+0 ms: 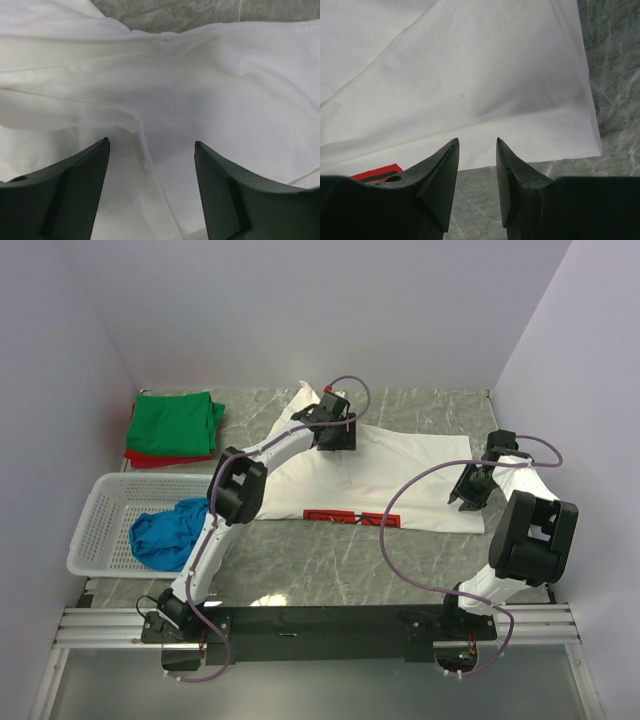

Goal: Fold and stack the t-shirts
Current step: Fold the tshirt

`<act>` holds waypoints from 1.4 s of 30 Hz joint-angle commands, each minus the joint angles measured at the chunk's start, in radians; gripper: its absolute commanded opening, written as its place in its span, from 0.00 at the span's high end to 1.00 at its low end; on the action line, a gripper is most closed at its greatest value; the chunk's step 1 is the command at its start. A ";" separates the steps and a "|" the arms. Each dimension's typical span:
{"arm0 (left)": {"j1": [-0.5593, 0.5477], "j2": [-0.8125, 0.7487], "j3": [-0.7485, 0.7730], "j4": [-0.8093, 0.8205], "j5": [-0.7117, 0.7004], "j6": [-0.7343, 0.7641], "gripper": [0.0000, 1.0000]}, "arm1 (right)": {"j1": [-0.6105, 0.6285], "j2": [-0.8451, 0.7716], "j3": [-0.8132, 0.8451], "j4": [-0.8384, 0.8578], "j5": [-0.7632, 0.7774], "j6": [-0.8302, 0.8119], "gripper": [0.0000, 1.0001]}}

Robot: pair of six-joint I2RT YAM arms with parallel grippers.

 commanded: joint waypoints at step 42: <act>0.189 -0.507 -0.861 0.217 -0.017 -0.262 0.01 | -0.097 0.354 0.323 0.162 0.050 -0.003 0.59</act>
